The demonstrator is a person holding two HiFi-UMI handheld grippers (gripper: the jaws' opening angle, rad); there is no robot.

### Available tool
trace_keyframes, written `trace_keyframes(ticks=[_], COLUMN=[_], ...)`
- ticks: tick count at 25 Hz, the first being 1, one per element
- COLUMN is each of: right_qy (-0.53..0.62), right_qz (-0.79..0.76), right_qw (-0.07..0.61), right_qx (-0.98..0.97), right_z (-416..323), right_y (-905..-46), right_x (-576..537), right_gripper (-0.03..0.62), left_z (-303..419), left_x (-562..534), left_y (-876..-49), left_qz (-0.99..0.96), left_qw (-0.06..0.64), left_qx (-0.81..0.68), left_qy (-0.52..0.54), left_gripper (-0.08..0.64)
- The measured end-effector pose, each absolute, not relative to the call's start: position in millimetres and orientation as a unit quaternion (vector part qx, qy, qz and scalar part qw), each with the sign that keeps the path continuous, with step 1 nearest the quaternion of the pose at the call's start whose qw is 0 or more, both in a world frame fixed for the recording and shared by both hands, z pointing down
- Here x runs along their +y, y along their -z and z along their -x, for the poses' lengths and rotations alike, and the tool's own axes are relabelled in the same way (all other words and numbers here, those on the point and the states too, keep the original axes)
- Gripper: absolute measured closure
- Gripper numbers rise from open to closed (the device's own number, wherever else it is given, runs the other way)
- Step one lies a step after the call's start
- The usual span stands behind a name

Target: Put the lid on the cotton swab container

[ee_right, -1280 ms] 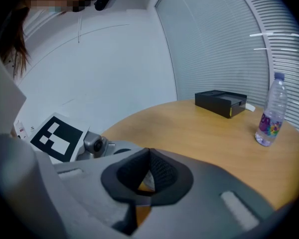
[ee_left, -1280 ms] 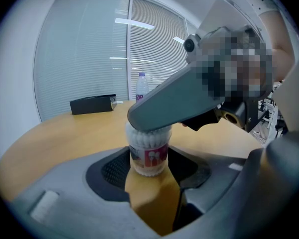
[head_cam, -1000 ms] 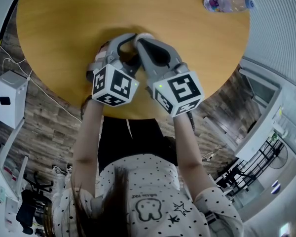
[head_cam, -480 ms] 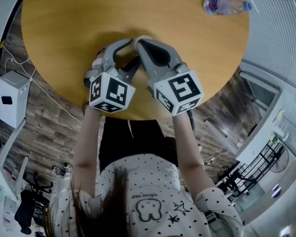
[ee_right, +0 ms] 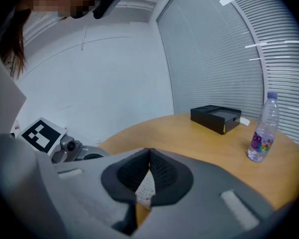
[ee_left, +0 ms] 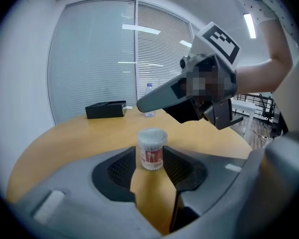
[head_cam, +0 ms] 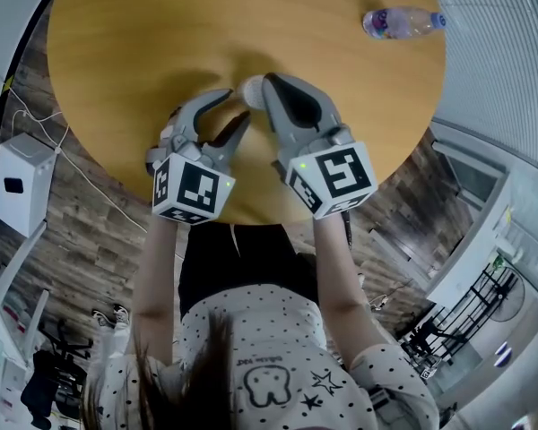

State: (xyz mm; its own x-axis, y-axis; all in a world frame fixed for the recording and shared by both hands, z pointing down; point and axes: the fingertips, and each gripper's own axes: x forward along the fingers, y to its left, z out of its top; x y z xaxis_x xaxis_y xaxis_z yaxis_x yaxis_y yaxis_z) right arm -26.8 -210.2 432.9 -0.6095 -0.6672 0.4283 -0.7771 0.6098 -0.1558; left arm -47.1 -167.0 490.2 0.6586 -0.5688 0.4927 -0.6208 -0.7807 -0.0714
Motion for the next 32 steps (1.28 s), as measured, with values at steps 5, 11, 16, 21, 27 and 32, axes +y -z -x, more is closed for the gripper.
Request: trace_keyframes(ticks=[5,11,16,21,27,32], right_qy=[-0.166,-0.154,-0.140,-0.130,-0.123,-0.109], right_qz=[-0.410,-0.416,-0.424,-0.430,-0.436,-0.440], right_qw=[0.157,0.138,0.128,0.113,0.086,0.072], right_qx=[-0.883,-0.886,-0.885,-0.886,-0.888,-0.889], right_z=[22.3,14.9,9.8,0.3,-16.6,-35.9], right_y=[-420.3,-396.8,-376.2,-352.8,-319.2,-290.5], right_x=[-209.4,-209.4,-208.1,-202.9,-193.3,-183.0], right_gripper=[0.588,0.588,0.589,0.589,0.589,0.589], left_z=[55.7,63.3,70.5,72.4,75.3,72.5], left_x=[-169.9,-172.6,-172.7,-175.3,-176.8,-170.1], left_y=[-470.1,-447.8,-429.0,-397.1,-359.1,-320.8], left_qz=[-0.904,-0.895,-0.888,-0.884,-0.873,-0.869], left_qw=[0.051,0.039,0.036,0.035,0.013,0.018], left_qx=[-0.354,-0.382,-0.403,-0.426,-0.458,-0.478], left_qy=[-0.235,-0.227,-0.221,-0.190,-0.165,-0.125], left_gripper=[0.430,0.480,0.530,0.549,0.549,0.549])
